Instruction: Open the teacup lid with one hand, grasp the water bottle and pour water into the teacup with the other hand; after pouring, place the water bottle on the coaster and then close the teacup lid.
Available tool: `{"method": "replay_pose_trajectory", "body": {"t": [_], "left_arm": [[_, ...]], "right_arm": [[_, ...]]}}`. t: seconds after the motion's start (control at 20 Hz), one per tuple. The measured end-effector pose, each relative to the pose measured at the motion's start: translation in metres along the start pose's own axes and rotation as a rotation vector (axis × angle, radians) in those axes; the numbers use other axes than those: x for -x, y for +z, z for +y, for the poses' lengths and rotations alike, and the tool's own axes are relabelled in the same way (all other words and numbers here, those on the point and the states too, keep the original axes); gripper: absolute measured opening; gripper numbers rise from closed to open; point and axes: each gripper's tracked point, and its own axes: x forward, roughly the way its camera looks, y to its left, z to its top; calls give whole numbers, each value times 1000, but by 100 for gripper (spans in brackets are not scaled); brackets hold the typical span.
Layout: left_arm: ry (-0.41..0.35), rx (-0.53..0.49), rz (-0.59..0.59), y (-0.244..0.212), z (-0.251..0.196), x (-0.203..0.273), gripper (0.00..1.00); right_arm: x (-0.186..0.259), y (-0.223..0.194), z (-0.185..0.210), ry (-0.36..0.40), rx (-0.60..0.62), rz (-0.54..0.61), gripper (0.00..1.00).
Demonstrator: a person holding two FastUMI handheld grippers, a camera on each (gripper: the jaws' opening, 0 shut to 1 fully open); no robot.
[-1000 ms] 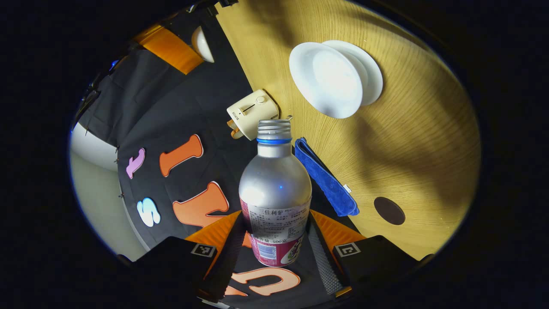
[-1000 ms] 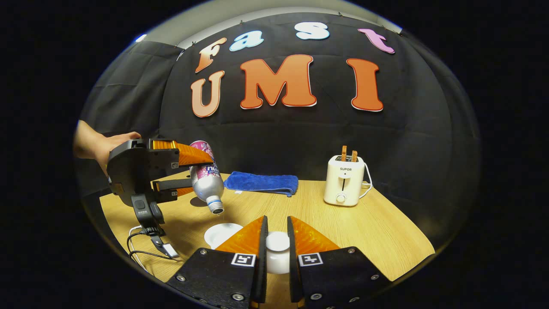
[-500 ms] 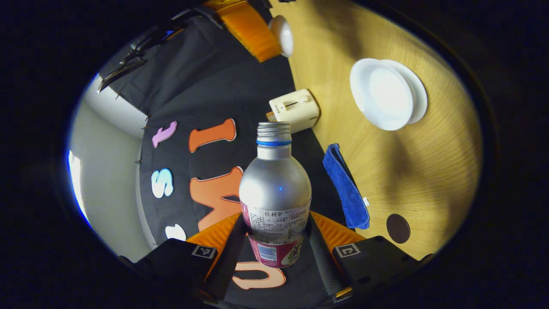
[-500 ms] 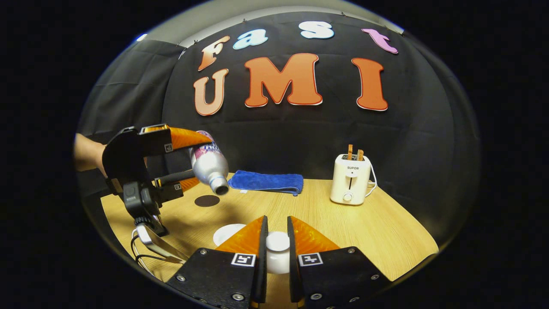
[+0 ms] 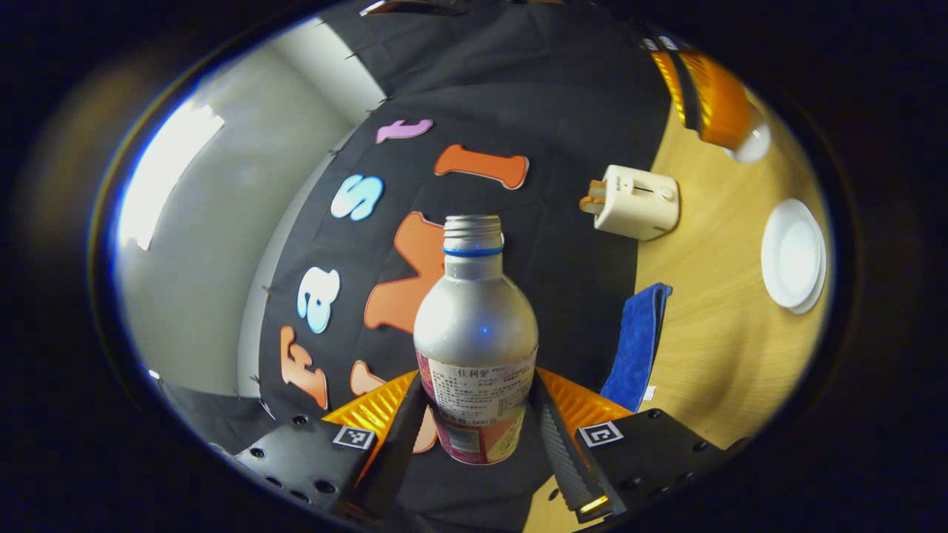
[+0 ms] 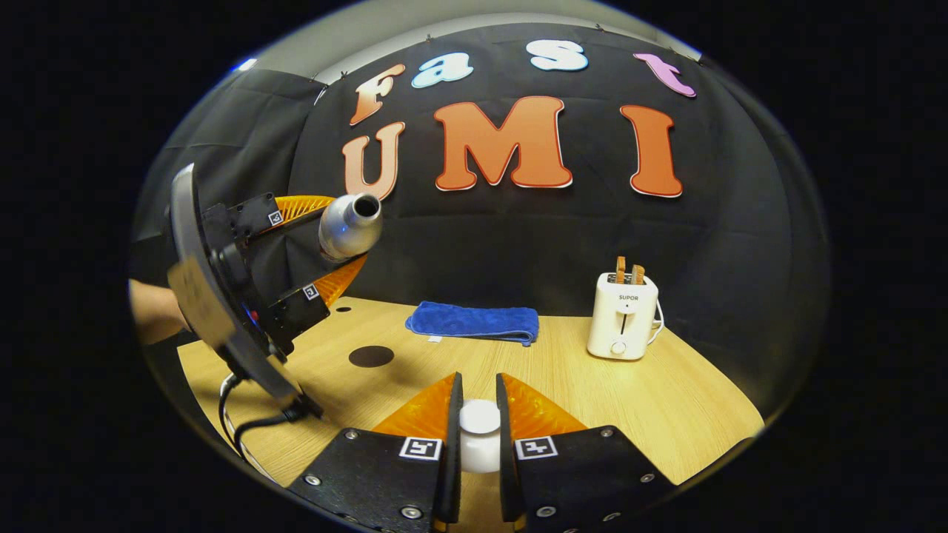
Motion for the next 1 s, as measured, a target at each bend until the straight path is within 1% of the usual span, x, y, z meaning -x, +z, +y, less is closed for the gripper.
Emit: {"method": "replay_pose_trajectory", "body": {"t": [0.05, 0.1, 0.15, 0.2, 0.25, 0.3, 0.35, 0.55, 0.6, 0.65, 0.7, 0.75, 0.8, 0.85, 1.0], "left_arm": [[15, 74, 21, -5, 5, -1, 84], [33, 149, 46, -12, 11, -4, 81], [46, 229, 71, -18, 18, -7, 84], [56, 308, 104, -26, 20, -12, 81], [62, 388, 138, -33, 21, -19, 81], [65, 464, 175, -42, 19, -26, 84], [63, 537, 209, -50, 17, -33, 84], [61, 745, 310, -76, 7, -36, 84], [51, 779, 327, -80, 0, -38, 84], [56, 783, 351, -90, -5, -35, 82], [52, 796, 371, -99, -12, -36, 82], [37, 825, 390, -108, -22, -34, 84], [25, 853, 407, -114, -30, -32, 81], [17, 874, 423, -118, -36, -31, 84], [-3, 925, 472, -133, -48, -31, 84]], "right_arm": [[-1, 0, 3, 2, 1, -2, 22], [-2, 2, 5, 4, 0, -4, 22], [-2, 2, 10, 10, 0, -5, 22], [-4, 4, 12, 9, 1, -9, 22], [-5, 4, 14, 11, 4, -9, 22], [-7, 4, 16, 10, 5, -10, 22], [-9, 4, 18, 11, 5, -10, 22], [-23, -1, 30, 25, 14, 1, 22], [-28, -2, 34, 32, 18, -3, 22], [-33, -7, 36, 30, 20, 2, 22], [-40, -16, 37, 29, 14, 21, 22], [-45, -22, 42, 35, 4, 29, 22], [-49, -26, 46, 41, 0, 40, 22], [-51, -29, 48, 40, 4, 43, 22], [-57, -39, 48, 23, 12, 55, 22]]}}
